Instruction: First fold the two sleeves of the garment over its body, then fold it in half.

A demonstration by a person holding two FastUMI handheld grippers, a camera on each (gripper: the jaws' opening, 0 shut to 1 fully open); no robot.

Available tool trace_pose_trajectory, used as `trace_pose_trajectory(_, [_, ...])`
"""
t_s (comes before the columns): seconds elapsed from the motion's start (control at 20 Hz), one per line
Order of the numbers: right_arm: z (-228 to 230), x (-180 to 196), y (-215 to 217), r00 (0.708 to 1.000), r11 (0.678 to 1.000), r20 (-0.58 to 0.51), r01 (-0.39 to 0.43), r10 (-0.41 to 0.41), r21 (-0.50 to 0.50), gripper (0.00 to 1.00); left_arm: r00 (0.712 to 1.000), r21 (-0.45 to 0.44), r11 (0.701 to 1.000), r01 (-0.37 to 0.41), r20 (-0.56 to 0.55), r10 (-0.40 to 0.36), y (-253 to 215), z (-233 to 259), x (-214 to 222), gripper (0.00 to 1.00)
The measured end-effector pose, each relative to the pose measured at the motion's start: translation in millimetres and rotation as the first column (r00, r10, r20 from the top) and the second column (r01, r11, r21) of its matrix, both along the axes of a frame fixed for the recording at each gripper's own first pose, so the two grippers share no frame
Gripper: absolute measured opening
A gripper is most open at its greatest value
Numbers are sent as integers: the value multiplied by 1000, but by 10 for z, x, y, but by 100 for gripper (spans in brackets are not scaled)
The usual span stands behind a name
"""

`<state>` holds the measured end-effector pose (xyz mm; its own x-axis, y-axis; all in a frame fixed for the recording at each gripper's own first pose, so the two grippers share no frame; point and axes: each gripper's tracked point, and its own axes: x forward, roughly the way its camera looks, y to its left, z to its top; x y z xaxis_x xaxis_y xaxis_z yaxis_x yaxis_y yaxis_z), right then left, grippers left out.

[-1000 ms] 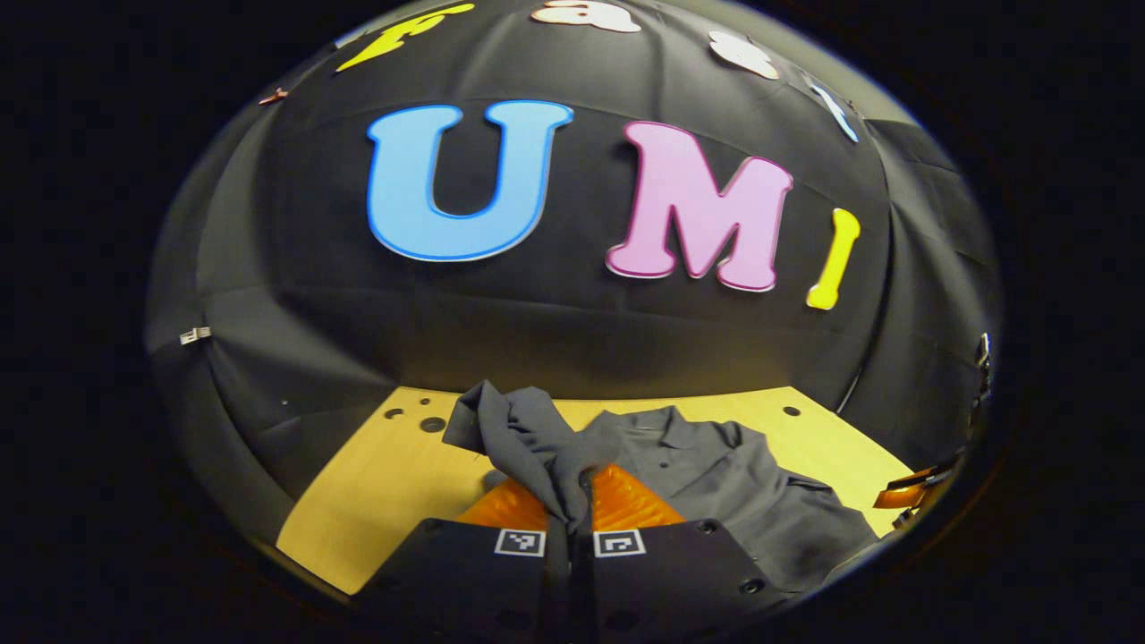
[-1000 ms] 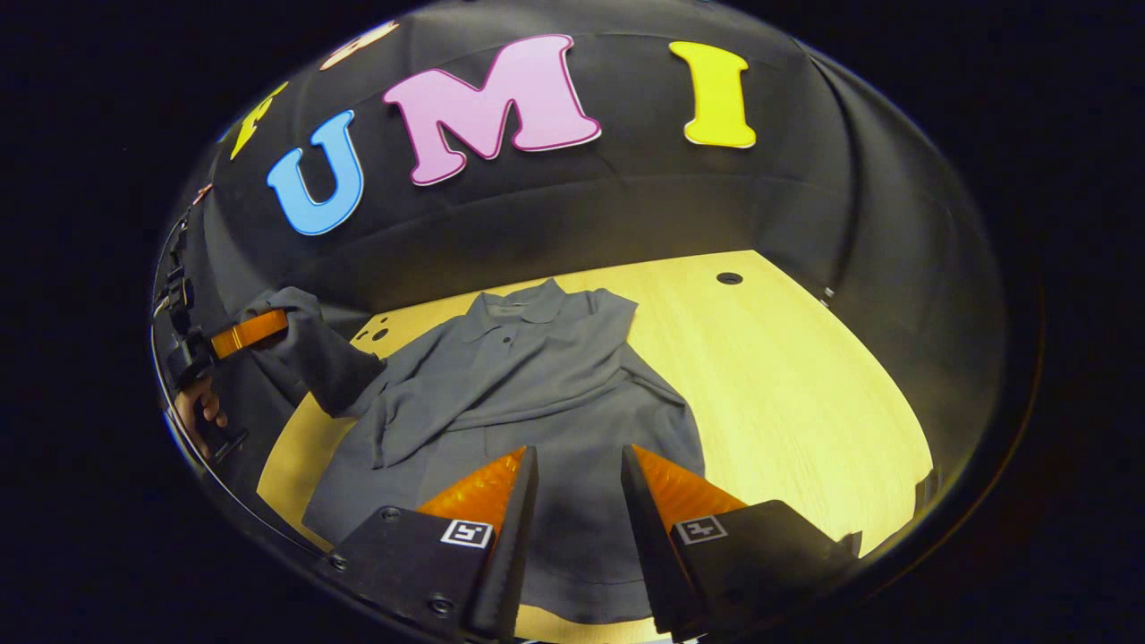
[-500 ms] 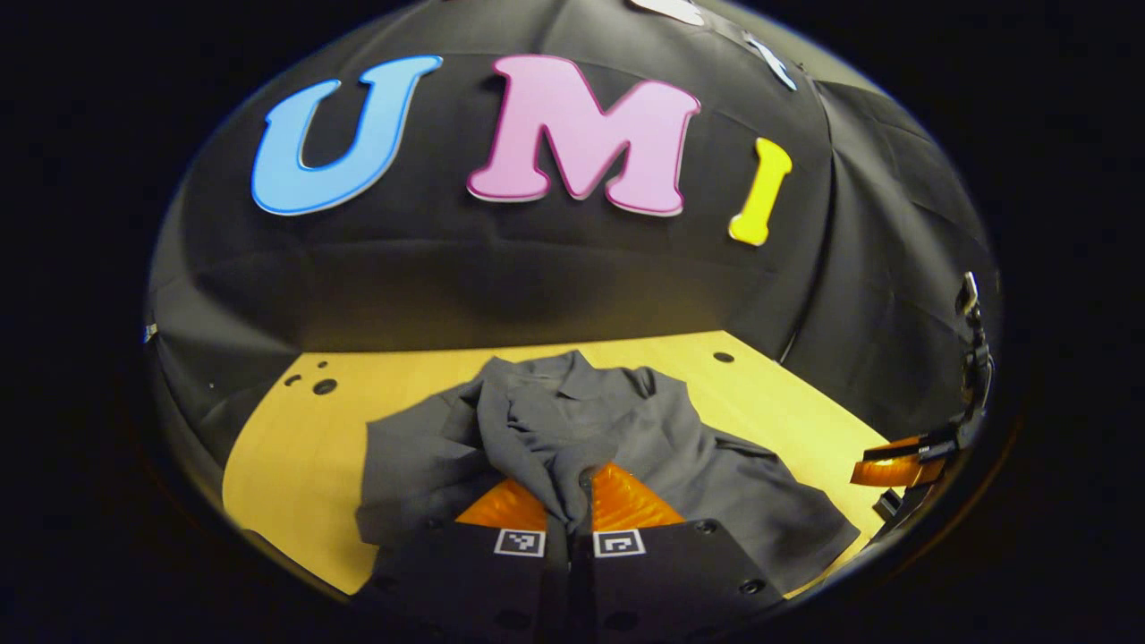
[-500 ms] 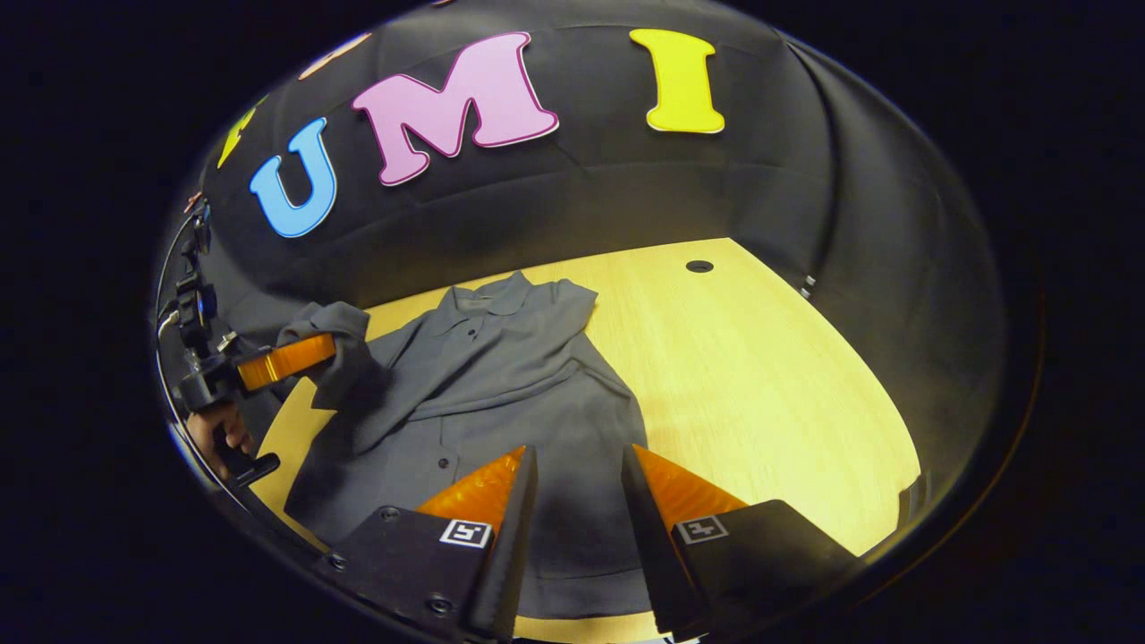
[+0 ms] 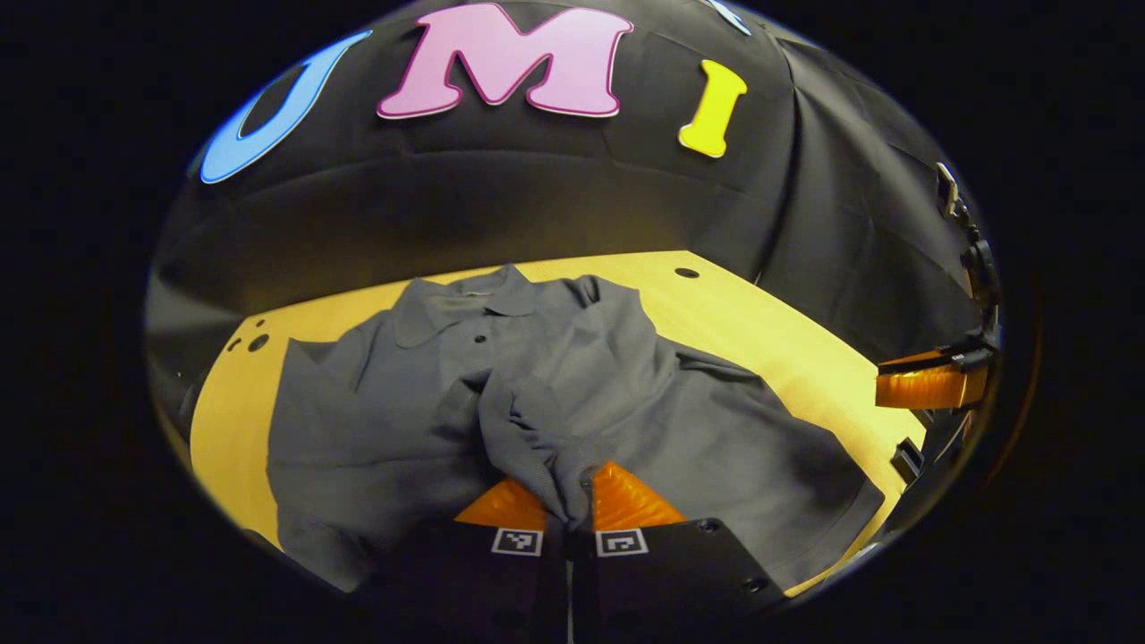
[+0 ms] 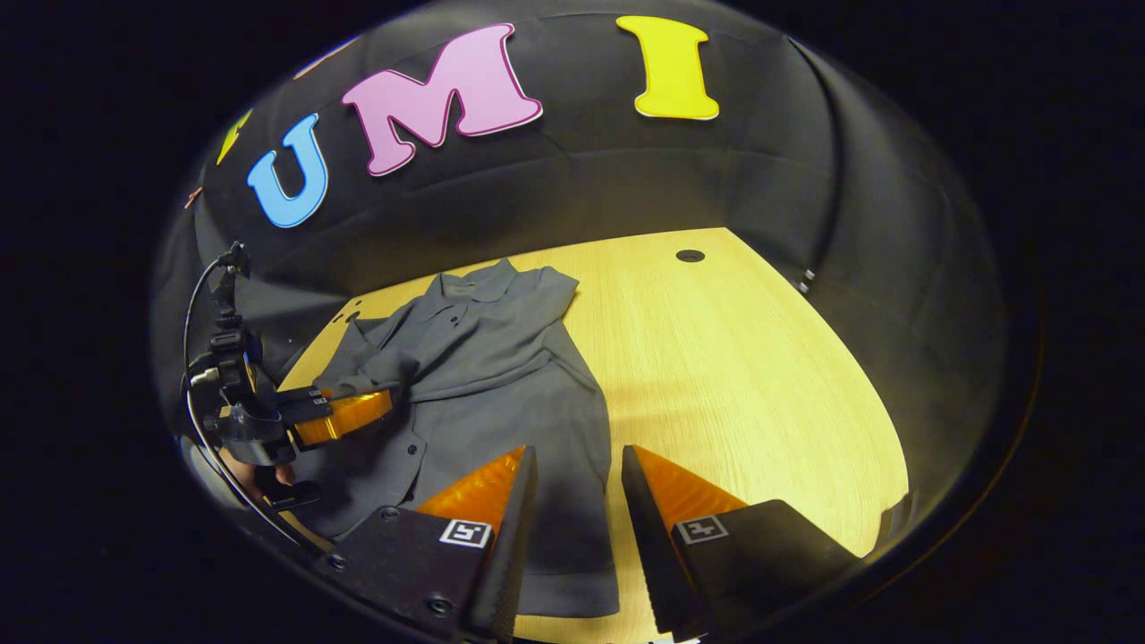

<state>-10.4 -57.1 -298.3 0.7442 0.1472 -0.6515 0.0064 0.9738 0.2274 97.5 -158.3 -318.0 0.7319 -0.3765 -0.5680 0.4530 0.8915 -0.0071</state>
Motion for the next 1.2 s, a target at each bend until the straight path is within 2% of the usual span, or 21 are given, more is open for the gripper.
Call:
trace_pose_trajectory(0.1, [-38,17,0,1000,1000,-8,-8,8,1,60,999,-16,1000,18,-37,-19,-72,-98,-63,18])
trace_pose_trajectory(0.15, [-42,22,-2,1000,1000,-10,-13,13,3,60,999,-23,1000,17,-43,-18,-78,-122,-65,28])
trace_pose_trajectory(0.2, [-46,17,1,1000,1000,-13,-18,18,4,60,999,-24,1000,12,-44,-13,-74,-131,-72,33])
trace_pose_trajectory(0.25, [-48,22,2,1000,1000,-14,-23,23,3,60,999,-32,999,11,-46,-12,-68,-119,-99,34])
trace_pose_trajectory(0.45, [-80,12,36,999,1000,-22,-28,28,5,60,998,-63,997,40,-48,-43,-81,-68,-227,87])
trace_pose_trajectory(0.5, [-82,5,41,999,1000,-23,-28,28,5,60,998,-63,997,43,-43,-45,-61,-40,-257,95])
trace_pose_trajectory(0.65, [-108,-35,54,999,1000,-33,-29,29,-3,60,999,-69,997,27,-33,-29,68,55,-359,95])
trace_pose_trajectory(0.85, [-149,-282,74,998,1000,-59,-25,24,-15,63,999,-64,997,-32,-20,31,486,220,-587,96])
trace_pose_trajectory(0.9, [-184,-310,91,997,1000,-70,-25,24,-12,72,999,-63,997,-50,-18,49,600,263,-648,96])
trace_pose_trajectory(1.0, [-224,-471,120,995,1000,-92,-27,25,-15,83,997,-72,994,-80,-29,78,821,315,-812,96])
trace_pose_trajectory(1.2, [-365,-761,150,988,999,-151,-37,31,-33,91,990,-60,989,-133,-62,129,1257,340,-1121,96])
